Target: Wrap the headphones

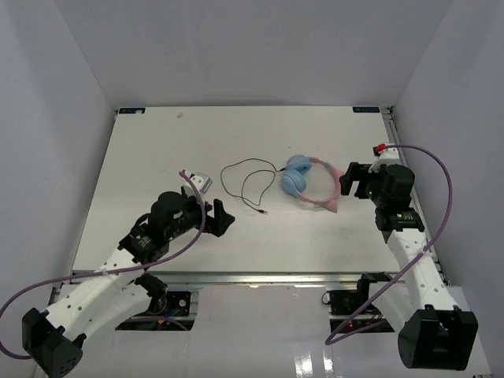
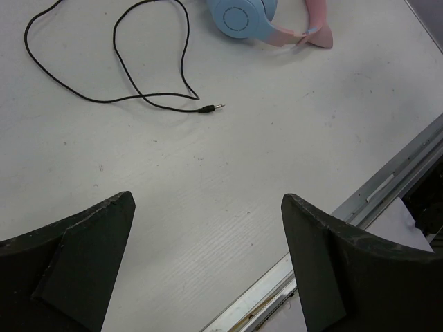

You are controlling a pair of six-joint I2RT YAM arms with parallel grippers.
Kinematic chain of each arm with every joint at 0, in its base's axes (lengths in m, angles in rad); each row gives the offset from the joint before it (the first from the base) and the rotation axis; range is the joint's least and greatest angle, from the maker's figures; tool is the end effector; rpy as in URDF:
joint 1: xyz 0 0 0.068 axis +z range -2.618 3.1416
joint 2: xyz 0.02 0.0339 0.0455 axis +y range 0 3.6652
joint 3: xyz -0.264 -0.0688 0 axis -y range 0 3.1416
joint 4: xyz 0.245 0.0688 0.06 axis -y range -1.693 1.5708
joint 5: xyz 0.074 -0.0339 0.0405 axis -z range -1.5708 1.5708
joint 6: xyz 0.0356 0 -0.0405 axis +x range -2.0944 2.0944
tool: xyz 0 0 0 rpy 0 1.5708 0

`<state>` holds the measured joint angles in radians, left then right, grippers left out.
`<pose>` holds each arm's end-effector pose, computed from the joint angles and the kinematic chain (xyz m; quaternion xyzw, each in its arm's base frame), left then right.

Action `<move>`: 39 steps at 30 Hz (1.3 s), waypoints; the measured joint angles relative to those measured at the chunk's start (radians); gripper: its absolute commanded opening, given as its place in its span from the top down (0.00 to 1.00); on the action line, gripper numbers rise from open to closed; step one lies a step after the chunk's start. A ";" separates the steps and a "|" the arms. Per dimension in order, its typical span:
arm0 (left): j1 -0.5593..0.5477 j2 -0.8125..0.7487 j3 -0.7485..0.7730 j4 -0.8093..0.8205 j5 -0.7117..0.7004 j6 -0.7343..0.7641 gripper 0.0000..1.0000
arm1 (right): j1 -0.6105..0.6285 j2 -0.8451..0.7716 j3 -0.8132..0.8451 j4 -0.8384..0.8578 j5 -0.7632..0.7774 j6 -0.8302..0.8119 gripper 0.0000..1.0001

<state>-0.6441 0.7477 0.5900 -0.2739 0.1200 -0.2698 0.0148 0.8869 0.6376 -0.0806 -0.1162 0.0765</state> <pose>0.1391 -0.1098 0.2680 0.1882 0.8199 -0.2828 0.4608 0.2088 0.0072 0.2804 -0.0087 0.8129 0.0737 0.5777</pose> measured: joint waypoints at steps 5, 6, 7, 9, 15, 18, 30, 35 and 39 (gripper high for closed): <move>0.000 -0.027 -0.002 0.013 -0.008 0.001 0.02 | -0.003 0.093 0.010 -0.026 -0.160 -0.226 0.10; 0.000 -0.029 -0.002 0.014 -0.010 0.001 0.02 | -0.003 0.135 0.019 -0.045 -0.199 -0.286 0.10; 0.000 -0.031 -0.002 0.014 -0.010 0.001 0.02 | -0.001 0.187 0.031 -0.062 -0.232 -0.337 0.10; 0.000 -0.032 -0.002 0.015 -0.013 0.001 0.02 | -0.002 0.291 0.063 -0.095 -0.271 -0.395 0.10; 0.000 -0.031 -0.002 0.014 -0.029 0.005 0.02 | -0.029 0.577 0.228 -0.119 -0.183 -0.344 0.01; 0.001 -0.025 -0.002 0.014 -0.032 0.008 0.02 | -0.033 0.687 0.323 -0.133 -0.093 -0.276 0.05; 0.001 0.002 -0.002 0.012 -0.034 0.019 0.02 | -0.033 0.874 0.452 -0.213 -0.018 -0.070 0.28; 0.001 0.001 -0.002 0.013 -0.034 0.019 0.02 | -0.025 0.866 0.416 -0.227 -0.021 0.006 0.36; 0.001 0.002 -0.002 0.013 -0.034 0.019 0.02 | 0.007 0.865 0.412 -0.225 0.005 0.051 0.50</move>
<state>-0.6434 0.7494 0.5877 -0.2611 0.0861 -0.2504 0.0221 1.7523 1.0495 -0.3060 -0.1111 0.1275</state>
